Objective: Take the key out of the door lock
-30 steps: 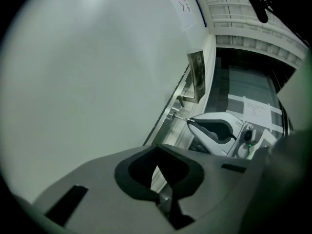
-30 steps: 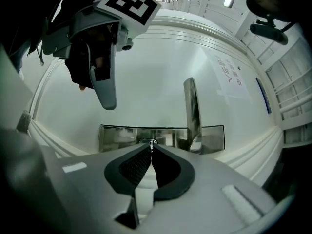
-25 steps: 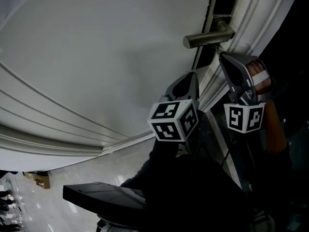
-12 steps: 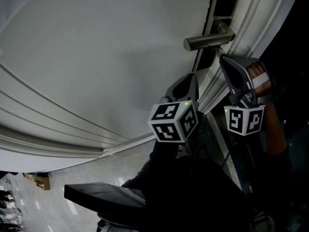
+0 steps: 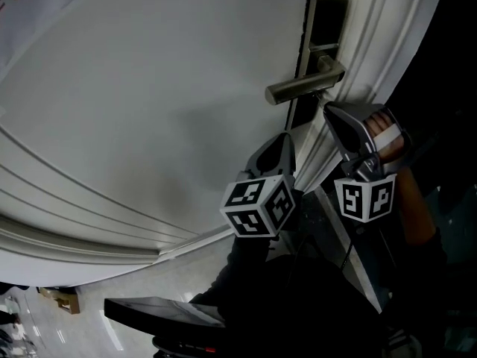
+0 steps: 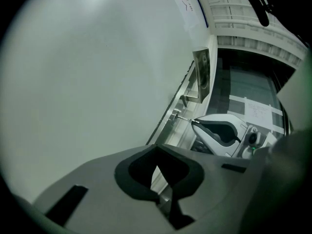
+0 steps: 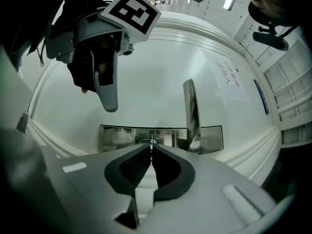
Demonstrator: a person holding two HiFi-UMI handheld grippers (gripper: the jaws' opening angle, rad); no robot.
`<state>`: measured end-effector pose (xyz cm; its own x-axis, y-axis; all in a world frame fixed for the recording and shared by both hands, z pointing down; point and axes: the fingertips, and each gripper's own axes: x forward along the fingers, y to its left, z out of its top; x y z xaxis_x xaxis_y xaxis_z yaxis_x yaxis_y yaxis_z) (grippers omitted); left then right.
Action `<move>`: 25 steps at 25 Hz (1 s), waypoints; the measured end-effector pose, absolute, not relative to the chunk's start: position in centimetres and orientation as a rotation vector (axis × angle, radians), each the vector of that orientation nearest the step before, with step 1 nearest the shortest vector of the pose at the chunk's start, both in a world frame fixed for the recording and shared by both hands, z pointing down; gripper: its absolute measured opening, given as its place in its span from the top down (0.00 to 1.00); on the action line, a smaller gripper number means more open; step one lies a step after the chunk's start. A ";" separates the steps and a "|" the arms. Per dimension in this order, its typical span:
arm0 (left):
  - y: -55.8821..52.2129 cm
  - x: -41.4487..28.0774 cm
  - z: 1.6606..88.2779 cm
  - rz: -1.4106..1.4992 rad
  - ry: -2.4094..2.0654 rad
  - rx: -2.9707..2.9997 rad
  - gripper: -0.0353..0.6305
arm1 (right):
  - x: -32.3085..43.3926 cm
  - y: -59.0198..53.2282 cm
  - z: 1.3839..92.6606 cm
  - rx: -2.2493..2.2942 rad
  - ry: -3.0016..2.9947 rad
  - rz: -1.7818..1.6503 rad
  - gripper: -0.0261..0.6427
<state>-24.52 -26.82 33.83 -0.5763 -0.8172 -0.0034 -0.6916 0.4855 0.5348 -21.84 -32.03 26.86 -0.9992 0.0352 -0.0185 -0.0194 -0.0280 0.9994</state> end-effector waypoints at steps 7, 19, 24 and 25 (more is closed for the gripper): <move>-27.2 -24.4 33.7 -0.738 -2.469 1.300 0.95 | -21.8 -32.2 26.9 0.010 2.162 2.224 0.94; -27.1 -24.3 34.0 -0.734 -2.472 1.288 0.95 | -21.5 -32.3 26.9 0.005 2.159 2.211 0.94; -27.1 -24.2 34.0 -0.736 -2.476 1.286 0.95 | -21.4 -32.2 26.9 0.005 2.158 2.208 0.94; -27.2 -24.2 34.0 -0.737 -2.475 1.287 0.95 | -21.3 -32.2 27.0 0.006 2.159 2.207 0.94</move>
<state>-24.21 -27.15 33.99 -0.5761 -0.8174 -0.0065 -0.6878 0.4805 0.5441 -21.34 -32.25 26.97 -0.9985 0.0411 -0.0348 -0.0357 -0.0214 0.9991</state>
